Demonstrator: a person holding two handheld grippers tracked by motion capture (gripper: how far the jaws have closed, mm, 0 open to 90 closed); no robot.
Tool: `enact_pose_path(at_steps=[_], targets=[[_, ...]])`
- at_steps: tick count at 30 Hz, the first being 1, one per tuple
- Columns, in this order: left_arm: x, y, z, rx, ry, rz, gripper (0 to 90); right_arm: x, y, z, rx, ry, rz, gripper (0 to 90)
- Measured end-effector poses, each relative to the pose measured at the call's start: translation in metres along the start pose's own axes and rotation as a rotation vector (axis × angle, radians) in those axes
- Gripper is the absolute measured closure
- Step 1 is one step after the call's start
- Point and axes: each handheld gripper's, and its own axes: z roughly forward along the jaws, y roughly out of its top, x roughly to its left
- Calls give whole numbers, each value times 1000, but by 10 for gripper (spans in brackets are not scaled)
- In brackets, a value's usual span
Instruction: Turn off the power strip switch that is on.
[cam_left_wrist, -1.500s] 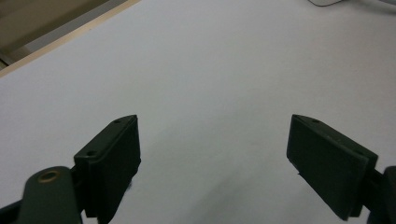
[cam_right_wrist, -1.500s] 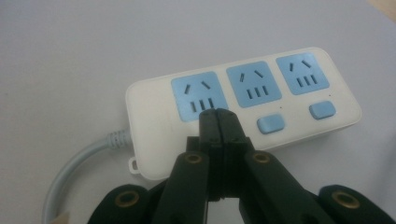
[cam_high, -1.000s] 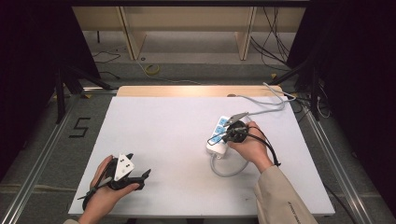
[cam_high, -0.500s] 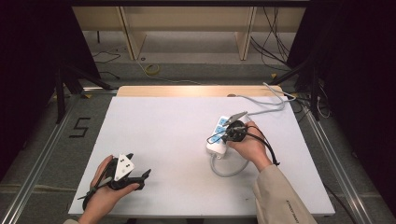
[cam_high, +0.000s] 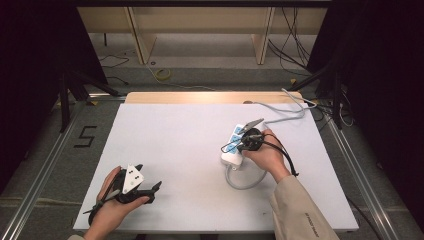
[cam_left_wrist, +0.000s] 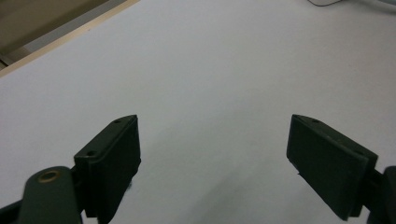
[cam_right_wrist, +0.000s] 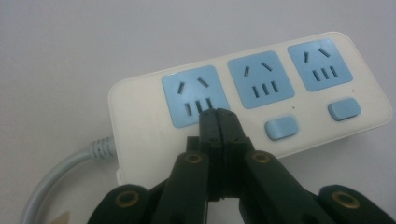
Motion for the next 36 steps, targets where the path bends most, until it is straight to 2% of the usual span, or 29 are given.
enact_pose_path(at_steps=[4,9,36], targets=[[0,0,0,-1,0,-5,172,1,2,1,8,-9,-9,900],[0,0,0,1,-1,2,172,1,2,2,4,0,9,900],[-2,1,0,-3,-3,0,173,2,2,2,8,-8,28,900]])
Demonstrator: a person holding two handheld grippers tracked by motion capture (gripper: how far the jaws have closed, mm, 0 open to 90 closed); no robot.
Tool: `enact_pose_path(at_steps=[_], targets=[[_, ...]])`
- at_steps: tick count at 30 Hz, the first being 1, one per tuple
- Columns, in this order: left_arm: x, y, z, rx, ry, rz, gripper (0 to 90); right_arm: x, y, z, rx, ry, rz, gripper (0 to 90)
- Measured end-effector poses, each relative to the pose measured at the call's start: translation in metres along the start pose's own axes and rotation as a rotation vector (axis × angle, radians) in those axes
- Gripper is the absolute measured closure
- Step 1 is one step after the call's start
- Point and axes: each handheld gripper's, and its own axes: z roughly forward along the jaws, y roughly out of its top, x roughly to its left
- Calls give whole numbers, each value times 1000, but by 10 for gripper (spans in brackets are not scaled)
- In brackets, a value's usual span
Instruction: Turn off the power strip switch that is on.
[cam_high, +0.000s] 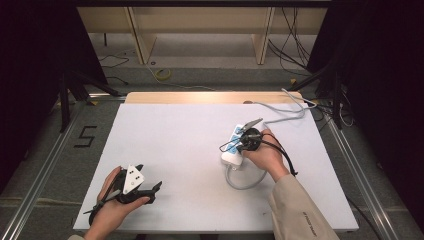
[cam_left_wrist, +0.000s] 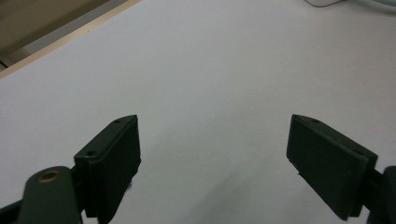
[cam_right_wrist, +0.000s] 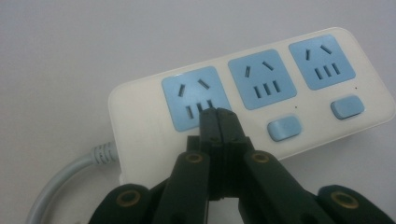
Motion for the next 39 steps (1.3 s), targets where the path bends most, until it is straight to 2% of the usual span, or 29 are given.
enact_pose_path(at_steps=[10,12,15,39], targets=[[0,0,0,2,0,2,172,1,0,0,4,-4,7,900],[0,0,0,1,0,1,173,1,-1,1,-3,10,19,900],[0,0,-1,2,1,5,173,2,-1,1,-2,1,7,900],[1,0,0,-1,2,1,172,2,-3,1,-16,3,25,900]])
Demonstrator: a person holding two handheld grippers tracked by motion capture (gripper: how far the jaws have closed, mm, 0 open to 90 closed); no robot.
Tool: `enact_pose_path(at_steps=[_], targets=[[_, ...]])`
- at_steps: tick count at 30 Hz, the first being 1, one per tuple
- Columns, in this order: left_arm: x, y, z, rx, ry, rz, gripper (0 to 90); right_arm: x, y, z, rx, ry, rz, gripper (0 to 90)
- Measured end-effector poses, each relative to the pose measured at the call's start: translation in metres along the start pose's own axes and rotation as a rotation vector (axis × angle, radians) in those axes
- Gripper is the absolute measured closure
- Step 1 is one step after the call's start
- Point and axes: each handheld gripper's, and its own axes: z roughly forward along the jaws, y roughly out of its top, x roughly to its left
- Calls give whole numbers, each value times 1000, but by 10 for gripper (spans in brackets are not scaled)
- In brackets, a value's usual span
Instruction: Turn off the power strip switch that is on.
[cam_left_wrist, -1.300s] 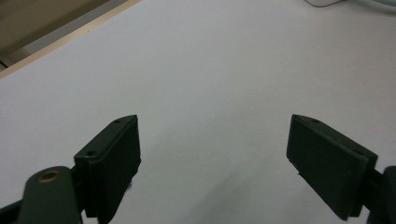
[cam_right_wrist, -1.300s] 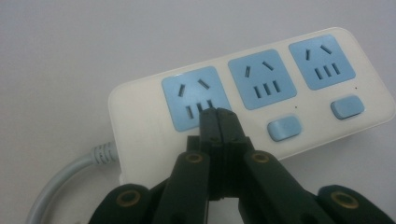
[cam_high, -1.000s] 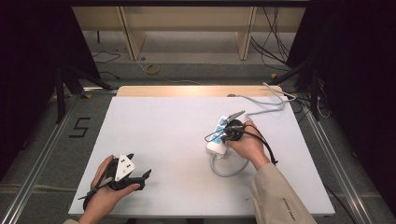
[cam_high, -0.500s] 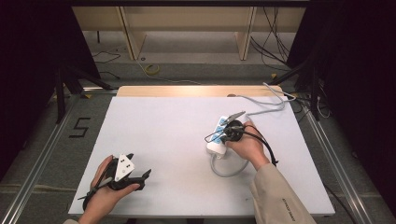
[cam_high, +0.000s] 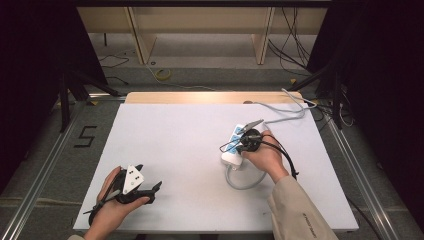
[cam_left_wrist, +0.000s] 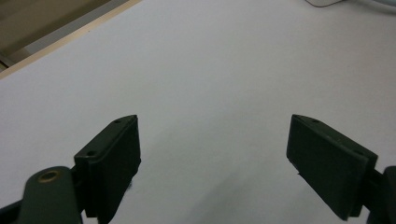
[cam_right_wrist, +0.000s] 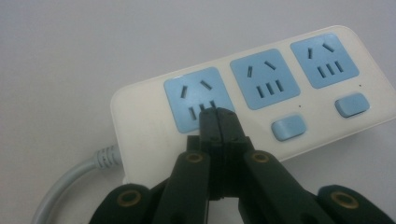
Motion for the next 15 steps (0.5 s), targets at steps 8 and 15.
enact_pose_path(at_steps=[8,15], targets=[[0,0,0,3,-1,0,173,0,0,0,-3,-2,1,900],[0,0,0,3,-2,3,172,2,0,0,-1,-14,-12,900]])
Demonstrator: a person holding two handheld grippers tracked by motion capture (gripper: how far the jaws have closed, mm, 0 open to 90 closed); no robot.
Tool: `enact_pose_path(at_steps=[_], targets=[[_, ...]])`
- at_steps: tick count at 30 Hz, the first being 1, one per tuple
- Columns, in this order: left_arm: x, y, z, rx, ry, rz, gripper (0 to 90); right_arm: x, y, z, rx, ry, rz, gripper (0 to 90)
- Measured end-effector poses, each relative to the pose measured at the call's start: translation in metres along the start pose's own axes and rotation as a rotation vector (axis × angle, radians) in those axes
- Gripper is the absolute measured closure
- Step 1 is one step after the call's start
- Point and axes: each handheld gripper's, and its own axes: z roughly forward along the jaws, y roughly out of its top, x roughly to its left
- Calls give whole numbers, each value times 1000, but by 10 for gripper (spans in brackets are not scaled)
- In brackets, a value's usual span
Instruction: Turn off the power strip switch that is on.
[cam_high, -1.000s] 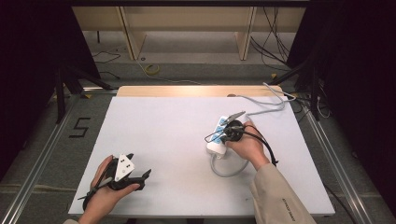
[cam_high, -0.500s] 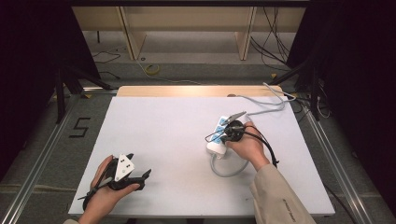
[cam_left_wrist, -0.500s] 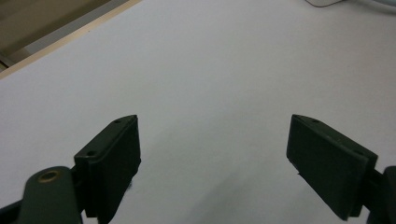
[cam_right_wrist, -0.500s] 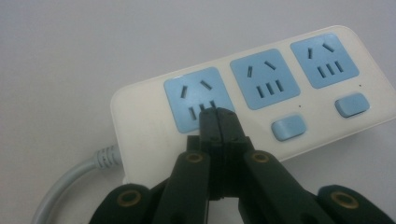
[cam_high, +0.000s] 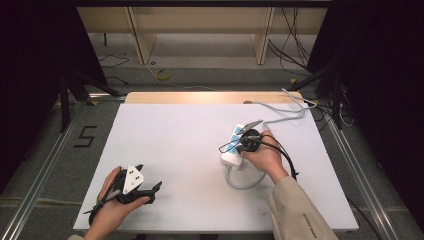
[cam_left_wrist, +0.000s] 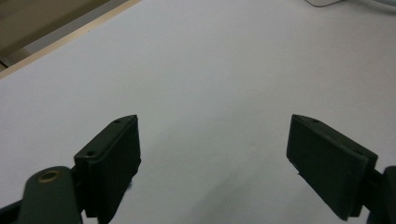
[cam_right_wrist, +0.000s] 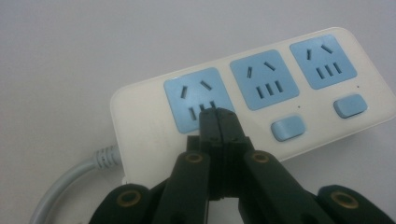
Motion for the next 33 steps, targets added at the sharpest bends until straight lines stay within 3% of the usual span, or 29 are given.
enact_pose_path(at_steps=[7,8,12,33], targets=[[0,0,0,-1,2,-3,173,3,0,0,-3,-17,-9,900],[0,0,0,0,1,-1,173,3,1,-2,-31,-4,5,900],[0,0,0,-2,2,-3,173,6,2,-1,-19,-17,-20,900],[0,-1,1,0,-1,-8,173,2,2,-20,-100,-35,8,900]])
